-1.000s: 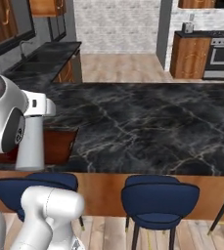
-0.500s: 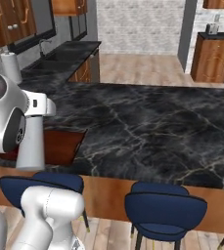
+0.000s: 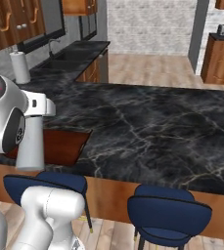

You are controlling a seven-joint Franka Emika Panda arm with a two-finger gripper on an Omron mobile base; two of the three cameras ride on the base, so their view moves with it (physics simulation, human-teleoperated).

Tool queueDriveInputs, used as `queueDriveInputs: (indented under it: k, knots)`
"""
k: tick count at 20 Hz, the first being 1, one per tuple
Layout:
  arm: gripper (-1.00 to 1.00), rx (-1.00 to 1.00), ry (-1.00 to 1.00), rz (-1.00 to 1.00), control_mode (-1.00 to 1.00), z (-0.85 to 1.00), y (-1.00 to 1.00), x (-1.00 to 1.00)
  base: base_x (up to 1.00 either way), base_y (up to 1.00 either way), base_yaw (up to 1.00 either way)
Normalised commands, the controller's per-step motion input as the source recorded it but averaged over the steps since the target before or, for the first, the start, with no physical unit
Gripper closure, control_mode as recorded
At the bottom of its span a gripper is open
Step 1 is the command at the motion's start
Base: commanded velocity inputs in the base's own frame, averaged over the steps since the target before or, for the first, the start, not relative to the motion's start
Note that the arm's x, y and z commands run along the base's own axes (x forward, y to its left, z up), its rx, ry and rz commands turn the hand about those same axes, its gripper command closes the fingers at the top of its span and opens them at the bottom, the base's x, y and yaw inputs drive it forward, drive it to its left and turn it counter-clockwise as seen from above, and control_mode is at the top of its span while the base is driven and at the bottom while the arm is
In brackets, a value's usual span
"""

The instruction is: There is a tray on the dining counter. Grab the cup, mug, and pitcher and place them on the tray. The pitcher may be placed next to the tray if it cannot fit the tray.

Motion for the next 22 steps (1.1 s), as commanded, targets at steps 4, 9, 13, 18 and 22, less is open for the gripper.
queueDriveInputs:
  k: [4, 9, 13, 18, 22]
  knots:
    - [1.00, 0.00, 0.00, 0.00, 1.00, 0.00, 0.00, 0.00, 0.01, 0.02, 0.01]
    - [1.00, 0.00, -0.02, 0.00, -1.00, 0.00, 0.00, 0.10, 0.00, 0.00, 0.00]
    - [1.00, 0.00, -0.25, 0.00, -1.00, 0.00, 0.00, 0.18, 0.00, 0.00, 0.00]
    - [1.00, 0.00, -0.30, 0.00, -1.00, 0.00, 0.04, 0.26, 0.00, 0.00, 0.00]
    - [1.00, 0.02, -0.12, 0.00, -1.00, 0.00, 0.22, 0.28, 0.00, 0.00, 0.00]
